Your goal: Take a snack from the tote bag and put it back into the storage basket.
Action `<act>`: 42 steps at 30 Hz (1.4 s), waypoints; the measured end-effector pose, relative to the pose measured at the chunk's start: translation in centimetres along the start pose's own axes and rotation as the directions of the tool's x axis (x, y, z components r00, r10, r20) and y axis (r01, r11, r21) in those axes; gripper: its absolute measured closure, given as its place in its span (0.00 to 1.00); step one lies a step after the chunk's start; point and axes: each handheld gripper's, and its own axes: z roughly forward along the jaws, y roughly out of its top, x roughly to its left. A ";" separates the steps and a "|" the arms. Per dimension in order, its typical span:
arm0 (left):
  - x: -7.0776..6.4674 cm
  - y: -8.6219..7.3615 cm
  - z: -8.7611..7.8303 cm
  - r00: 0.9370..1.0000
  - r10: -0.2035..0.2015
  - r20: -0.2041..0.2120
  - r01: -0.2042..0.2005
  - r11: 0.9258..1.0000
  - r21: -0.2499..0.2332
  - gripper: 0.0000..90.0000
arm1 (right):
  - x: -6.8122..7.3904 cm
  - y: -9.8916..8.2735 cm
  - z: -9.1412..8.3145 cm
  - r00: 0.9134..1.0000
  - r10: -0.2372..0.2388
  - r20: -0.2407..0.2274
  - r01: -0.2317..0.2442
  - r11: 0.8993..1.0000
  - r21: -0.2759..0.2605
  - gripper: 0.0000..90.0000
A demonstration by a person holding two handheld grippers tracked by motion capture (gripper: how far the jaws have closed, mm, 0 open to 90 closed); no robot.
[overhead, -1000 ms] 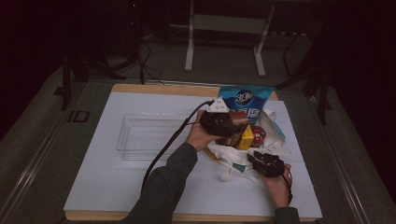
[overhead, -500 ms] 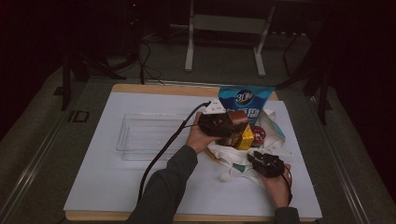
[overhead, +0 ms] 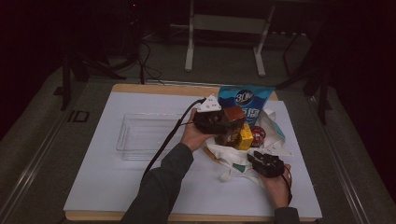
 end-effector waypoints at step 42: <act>0.7 3.5 -8.1 0.993 0.045 0.107 -0.037 0.996 -0.083 0.47 | 0.0 0.0 0.0 1.000 0.002 0.000 -0.002 1.000 -0.002 0.71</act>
